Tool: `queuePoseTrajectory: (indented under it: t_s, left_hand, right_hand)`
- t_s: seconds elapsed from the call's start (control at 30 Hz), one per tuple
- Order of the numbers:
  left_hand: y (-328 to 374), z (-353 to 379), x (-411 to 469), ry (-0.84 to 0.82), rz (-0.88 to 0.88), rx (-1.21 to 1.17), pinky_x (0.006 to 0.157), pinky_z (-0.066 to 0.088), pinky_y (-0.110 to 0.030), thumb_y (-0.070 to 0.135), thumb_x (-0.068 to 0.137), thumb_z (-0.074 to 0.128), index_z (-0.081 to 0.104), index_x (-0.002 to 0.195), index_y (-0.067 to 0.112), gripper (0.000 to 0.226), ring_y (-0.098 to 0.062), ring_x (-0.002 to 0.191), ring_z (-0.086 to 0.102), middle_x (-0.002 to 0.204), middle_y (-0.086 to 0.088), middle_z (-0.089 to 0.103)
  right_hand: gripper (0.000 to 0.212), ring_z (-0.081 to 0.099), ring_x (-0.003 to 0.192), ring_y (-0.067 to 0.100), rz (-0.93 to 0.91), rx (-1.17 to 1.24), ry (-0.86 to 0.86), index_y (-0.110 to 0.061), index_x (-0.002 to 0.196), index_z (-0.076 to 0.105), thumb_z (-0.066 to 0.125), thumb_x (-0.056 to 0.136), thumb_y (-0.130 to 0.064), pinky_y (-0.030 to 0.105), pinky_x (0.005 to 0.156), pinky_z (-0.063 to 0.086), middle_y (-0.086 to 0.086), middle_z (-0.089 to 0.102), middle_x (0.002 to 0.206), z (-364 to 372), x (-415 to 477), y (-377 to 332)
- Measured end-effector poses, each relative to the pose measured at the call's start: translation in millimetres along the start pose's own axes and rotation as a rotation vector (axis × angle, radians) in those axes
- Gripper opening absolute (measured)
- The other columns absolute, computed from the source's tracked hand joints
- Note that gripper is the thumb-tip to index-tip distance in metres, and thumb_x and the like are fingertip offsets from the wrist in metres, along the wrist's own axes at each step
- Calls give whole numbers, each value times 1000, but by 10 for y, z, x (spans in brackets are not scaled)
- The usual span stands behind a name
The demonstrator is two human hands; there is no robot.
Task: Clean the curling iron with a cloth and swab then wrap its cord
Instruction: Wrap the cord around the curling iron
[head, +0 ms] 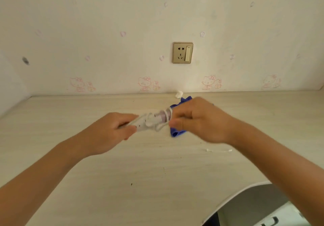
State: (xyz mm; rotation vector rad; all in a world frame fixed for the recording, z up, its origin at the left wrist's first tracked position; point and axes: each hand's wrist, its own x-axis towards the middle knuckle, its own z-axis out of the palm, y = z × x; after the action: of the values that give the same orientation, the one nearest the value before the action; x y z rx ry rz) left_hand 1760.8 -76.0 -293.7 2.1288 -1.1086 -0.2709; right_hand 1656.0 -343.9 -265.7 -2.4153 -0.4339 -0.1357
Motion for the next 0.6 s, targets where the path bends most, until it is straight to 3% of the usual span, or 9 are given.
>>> queuePoseTrajectory:
  t_s: [0.07,0.13,0.2,0.3,0.37,0.43,0.53,0.6]
  left_hand:
    - [-23,-10,-65,-283,-10,-165,50,31,-25,32,97,54,72,116,13,33,-9,50,36,68,0,51]
    - [-39,-37,-126,-490,23,-416,44,28,-20,35,101,58,68,130,13,38,-12,46,31,71,-1,50]
    - [-57,-50,-157,-459,63,-590,41,27,-16,37,99,61,69,129,12,40,-11,43,32,72,-3,53]
    - [-80,10,-121,-165,21,-749,41,24,-16,29,94,59,73,114,12,30,-9,40,33,73,-8,56]
    - [-73,59,-64,32,-52,-640,42,25,-18,28,93,57,75,111,20,27,-11,41,32,72,-6,55]
    - [-63,125,-47,92,-34,-362,44,29,-20,28,95,53,76,111,30,28,-10,47,34,69,1,53]
    - [-21,266,-85,-81,41,-43,52,34,-23,34,96,50,73,112,27,29,-5,53,41,65,10,52]
    - [-5,292,-106,-252,38,-196,49,31,-22,31,98,52,73,115,19,29,-6,52,37,67,5,50]
  right_hand:
    - [28,42,44,1,65,86,101,-10,69,68,73,93,-24,10,48,32,-15,50,48,-220,89,99]
    - [27,38,43,0,162,197,84,-1,71,68,77,90,-17,14,48,31,-15,48,45,-288,122,258]
    - [26,46,50,3,221,258,10,-8,71,69,74,93,-21,20,53,38,-14,55,55,-191,88,362]
    - [40,46,54,1,236,128,-70,-21,68,62,57,104,-37,18,58,38,-16,53,58,145,-35,357]
    - [44,40,53,5,215,-7,-157,-22,64,53,56,103,-43,25,59,37,-12,46,58,318,-119,256]
    - [47,38,49,6,157,-68,-203,-21,61,43,63,98,-42,23,56,33,-13,43,54,318,-119,139]
    - [38,40,45,4,63,3,-176,-18,61,59,72,91,-36,14,50,33,-12,46,49,129,25,17]
    - [30,40,47,6,38,141,-191,-11,68,70,77,87,-33,14,48,33,-2,51,52,24,136,22]
